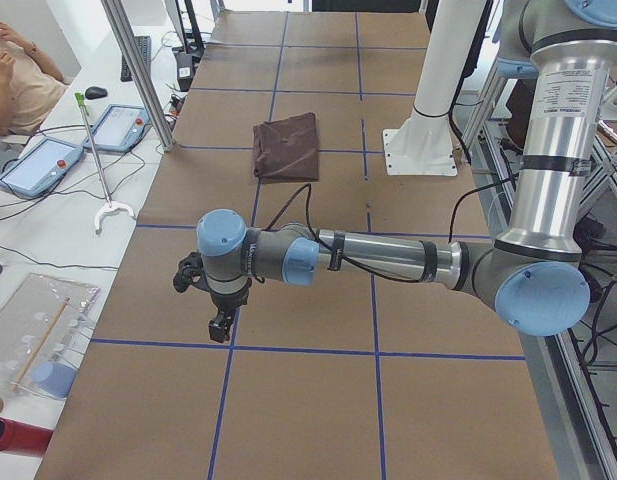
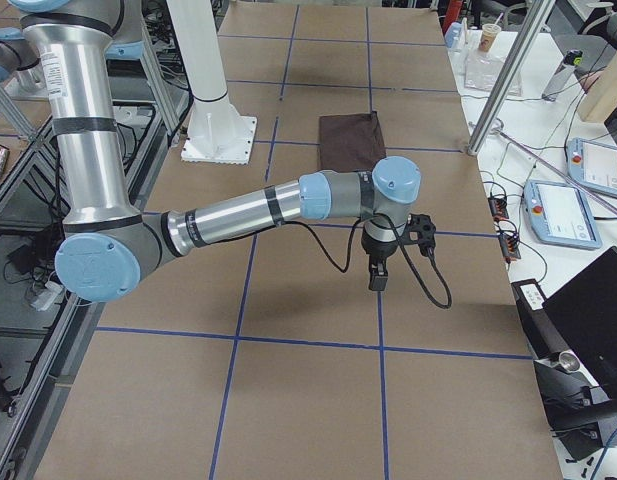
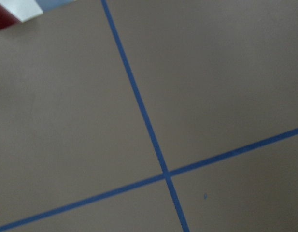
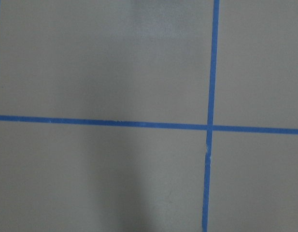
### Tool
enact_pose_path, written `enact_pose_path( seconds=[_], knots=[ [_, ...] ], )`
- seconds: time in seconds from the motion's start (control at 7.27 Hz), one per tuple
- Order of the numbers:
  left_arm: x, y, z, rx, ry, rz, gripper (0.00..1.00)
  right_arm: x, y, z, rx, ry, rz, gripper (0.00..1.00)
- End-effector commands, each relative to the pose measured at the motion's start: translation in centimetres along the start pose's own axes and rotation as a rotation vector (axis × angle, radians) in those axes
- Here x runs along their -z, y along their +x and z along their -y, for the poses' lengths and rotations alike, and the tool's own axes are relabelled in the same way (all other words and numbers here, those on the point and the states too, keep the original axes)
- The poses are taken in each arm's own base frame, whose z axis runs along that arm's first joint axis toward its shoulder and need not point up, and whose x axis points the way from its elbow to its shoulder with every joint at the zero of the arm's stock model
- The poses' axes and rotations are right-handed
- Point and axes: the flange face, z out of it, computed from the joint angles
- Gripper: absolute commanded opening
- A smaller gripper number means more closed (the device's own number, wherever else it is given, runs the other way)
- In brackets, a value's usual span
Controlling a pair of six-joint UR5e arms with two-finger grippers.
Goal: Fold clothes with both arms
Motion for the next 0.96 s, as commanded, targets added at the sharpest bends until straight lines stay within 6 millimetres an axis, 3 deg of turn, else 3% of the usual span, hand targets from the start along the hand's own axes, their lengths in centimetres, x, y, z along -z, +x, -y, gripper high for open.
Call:
enact_pose_path(
  seconds=[0.0, 0.28, 0.69, 0.83],
  knots=[
    [-0.5, -0.5, -1.6, 0.06, -0.063, -0.011, 1.0, -1.1, 1.6, -0.8, -0.012, -0.028, -0.064, 1.0],
    [-0.2, 0.0, -2.2, 0.041, -0.051, 0.0, 1.0, -1.8, 1.6, -0.7, 0.009, -0.037, -0.127, 1.0],
    [1.5, 1.6, -0.7, 0.002, -0.002, -0.006, 1.0, -3.2, 2.5, -2.2, 0.049, -0.072, -0.09, 1.0],
    [4.4, 3.7, -0.2, -0.032, 0.041, 0.005, 1.0, -4.7, 1.8, -2.2, 0.063, -0.1, -0.043, 1.0]
  ],
)
